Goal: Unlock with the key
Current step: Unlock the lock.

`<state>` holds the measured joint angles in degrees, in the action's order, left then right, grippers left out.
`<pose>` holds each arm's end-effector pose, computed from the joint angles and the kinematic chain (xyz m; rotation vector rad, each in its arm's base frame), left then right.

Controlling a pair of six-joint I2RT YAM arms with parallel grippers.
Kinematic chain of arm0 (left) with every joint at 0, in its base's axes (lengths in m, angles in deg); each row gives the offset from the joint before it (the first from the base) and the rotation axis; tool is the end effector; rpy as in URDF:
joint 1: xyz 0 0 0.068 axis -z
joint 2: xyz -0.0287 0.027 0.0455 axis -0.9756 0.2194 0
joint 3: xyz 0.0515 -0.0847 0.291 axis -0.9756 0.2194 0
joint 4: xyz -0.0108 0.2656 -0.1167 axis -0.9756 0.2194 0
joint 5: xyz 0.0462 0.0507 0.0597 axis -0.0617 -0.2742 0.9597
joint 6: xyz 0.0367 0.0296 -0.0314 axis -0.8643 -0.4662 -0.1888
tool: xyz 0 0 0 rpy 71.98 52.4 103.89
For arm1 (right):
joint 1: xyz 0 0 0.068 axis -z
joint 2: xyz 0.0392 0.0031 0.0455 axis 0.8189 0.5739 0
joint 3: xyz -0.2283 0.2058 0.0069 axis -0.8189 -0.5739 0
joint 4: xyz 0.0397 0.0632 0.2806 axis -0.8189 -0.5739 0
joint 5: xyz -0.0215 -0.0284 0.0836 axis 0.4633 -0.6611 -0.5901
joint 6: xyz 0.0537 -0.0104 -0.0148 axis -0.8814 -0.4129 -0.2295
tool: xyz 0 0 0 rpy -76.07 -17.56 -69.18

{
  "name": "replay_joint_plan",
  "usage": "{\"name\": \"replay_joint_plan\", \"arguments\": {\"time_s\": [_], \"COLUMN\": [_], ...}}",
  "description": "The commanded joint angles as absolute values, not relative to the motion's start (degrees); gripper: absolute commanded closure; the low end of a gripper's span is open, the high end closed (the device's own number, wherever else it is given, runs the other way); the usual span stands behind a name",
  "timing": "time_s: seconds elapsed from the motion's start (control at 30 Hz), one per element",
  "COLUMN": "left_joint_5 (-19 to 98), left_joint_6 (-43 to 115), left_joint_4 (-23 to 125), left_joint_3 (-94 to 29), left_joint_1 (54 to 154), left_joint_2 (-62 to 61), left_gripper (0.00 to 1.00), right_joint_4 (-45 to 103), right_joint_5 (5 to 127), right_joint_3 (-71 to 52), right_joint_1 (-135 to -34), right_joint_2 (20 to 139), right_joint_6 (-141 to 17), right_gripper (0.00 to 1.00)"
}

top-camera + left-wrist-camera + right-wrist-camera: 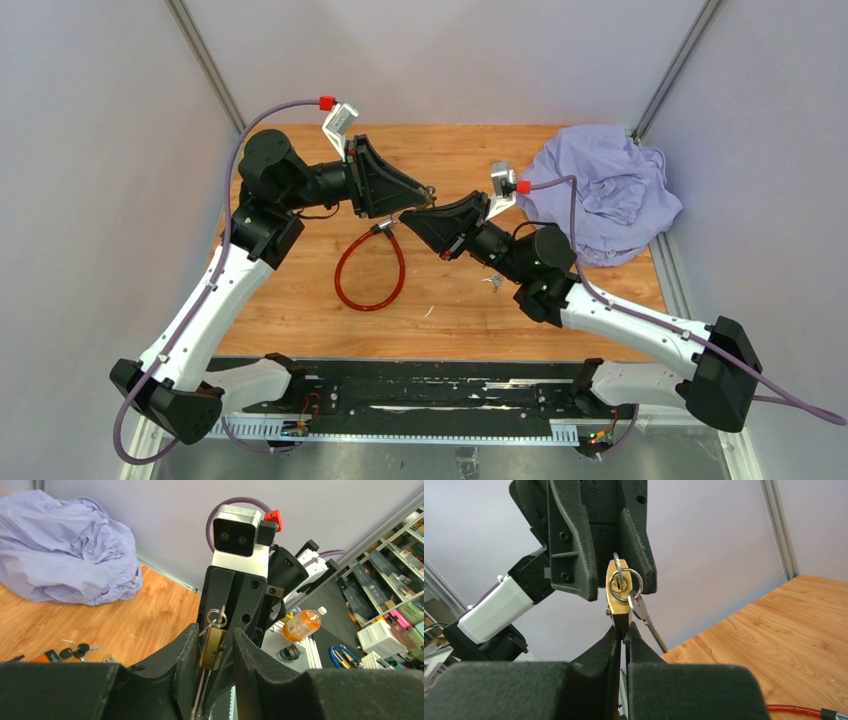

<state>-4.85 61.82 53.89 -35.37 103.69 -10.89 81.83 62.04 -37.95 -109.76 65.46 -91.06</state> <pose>0.2134 -0.1409 0.5054 0.6921 1.5388 -1.5177 0.1533 0.2307 0.4122 -0.3878 1.0739 1.5256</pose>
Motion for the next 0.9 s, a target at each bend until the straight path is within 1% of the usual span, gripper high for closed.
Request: {"name": "replay_joint_plan", "arguments": {"time_s": [0.0,0.27,0.33,0.47,0.57,0.67,0.8,0.87], "left_joint_5": [-6.9,-10.6,-12.2,-14.7,-16.0,-16.8,-16.1,-15.4], "left_joint_6": [59.6,60.0,60.4,60.6,60.5,58.9,54.5,51.3], "left_joint_4": [56.6,57.0,57.1,56.9,56.9,58.5,63.5,66.2], "left_joint_3": [-35.3,-34.8,-34.4,-33.4,-33.2,-33.5,-35.4,-36.6], "left_joint_1": [103.5,103.5,103.4,103.5,103.4,103.5,103.5,103.4], "left_joint_2": [-12.3,-12.6,-12.6,-13.2,-13.6,-13.7,-13.7,-13.7], "left_gripper": [0.65,0.64,0.62,0.6,0.54,0.5,0.51,0.54], "right_joint_4": [80.8,79.6,79.6,79.7,80.4,80.9,81.0,81.3], "right_joint_5": [62.7,62.1,62.3,62.6,62.4,62.2,62.4,62.5], "right_joint_3": [-37.4,-36.7,-36.8,-36.9,-37.0,-37.1,-37.5,-37.8], "right_joint_1": [-111.0,-111.1,-111.2,-111.1,-111.2,-111.2,-111.1,-111.1], "right_joint_2": [64.2,64.2,64.1,63.7,64.0,64.1,63.9,63.8], "right_joint_6": [-86.9,-86.3,-86.3,-86.4,-87.1,-87.5,-87.6,-87.8], "right_gripper": [0.99,1.0,1.0,0.99,0.99,0.99,0.99,0.99]}}
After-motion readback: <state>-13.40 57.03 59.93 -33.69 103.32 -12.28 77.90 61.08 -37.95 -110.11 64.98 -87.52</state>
